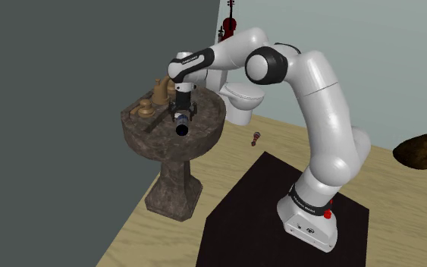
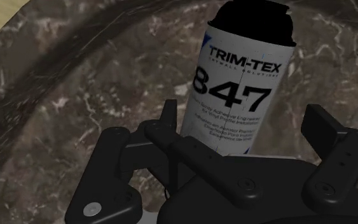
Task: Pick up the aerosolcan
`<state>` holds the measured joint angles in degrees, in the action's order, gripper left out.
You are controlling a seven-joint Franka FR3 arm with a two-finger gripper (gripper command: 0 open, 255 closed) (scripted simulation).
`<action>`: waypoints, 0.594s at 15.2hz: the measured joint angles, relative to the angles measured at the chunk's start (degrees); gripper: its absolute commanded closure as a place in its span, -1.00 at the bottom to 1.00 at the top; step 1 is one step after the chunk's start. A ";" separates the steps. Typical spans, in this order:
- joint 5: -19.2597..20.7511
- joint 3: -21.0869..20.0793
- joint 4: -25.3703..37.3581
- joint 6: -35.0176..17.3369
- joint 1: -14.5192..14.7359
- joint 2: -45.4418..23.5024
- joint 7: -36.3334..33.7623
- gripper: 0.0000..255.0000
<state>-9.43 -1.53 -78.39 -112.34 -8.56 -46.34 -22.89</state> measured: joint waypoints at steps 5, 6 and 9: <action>-0.13 0.02 0.23 -2.20 -0.20 -2.51 0.53 -1.00; -0.15 0.01 0.12 -2.57 -0.17 -2.81 0.57 -1.00; -0.17 0.00 0.23 -2.84 -0.16 -3.11 0.59 1.00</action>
<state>-9.60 -1.53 -78.16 -115.17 -8.72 -49.45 -22.30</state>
